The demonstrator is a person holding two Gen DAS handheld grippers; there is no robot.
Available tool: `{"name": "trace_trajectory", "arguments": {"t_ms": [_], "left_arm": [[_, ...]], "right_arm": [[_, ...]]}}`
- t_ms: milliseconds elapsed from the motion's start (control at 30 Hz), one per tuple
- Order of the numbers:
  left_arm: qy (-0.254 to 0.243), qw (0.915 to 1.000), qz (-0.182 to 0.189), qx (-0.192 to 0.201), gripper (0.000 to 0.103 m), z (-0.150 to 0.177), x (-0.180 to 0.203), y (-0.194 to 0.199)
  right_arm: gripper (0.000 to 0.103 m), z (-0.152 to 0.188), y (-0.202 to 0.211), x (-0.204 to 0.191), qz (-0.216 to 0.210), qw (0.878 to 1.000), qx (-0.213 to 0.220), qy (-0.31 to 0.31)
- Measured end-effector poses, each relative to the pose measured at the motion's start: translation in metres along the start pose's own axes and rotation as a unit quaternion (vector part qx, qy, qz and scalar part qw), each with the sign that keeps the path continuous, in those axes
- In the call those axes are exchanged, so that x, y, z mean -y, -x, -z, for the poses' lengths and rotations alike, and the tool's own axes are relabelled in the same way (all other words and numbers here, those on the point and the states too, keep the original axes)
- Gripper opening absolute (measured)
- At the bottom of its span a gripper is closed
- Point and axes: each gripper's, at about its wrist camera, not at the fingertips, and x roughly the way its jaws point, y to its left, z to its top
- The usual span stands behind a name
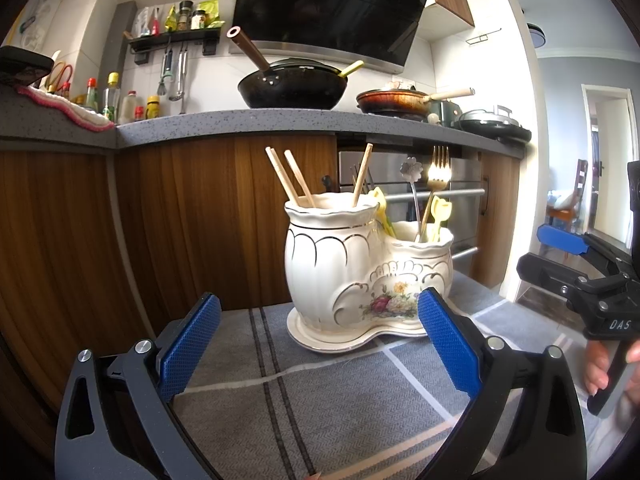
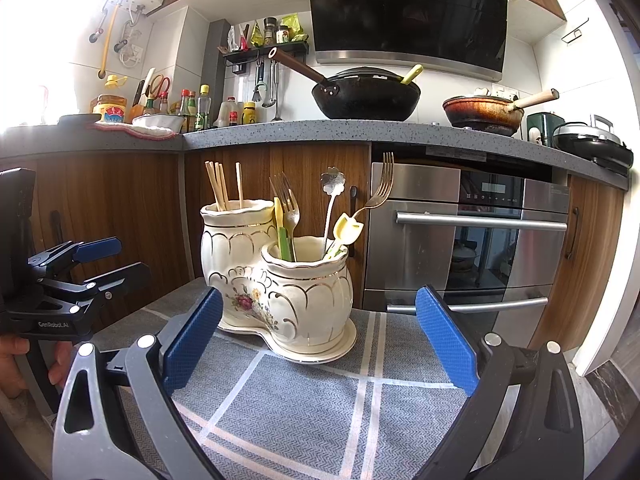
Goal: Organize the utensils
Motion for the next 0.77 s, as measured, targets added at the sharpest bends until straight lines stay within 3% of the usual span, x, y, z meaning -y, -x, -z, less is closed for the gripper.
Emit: {"name": "trace_trajectory", "arguments": {"t_ms": [767], "left_arm": [[0.004, 0.9999, -0.001, -0.012, 0.098, 0.0029, -0.0010, -0.0054]], "right_arm": [[0.096, 0.0022, -0.0026, 0.0017, 0.002, 1.000, -0.003, -0.002]]}}
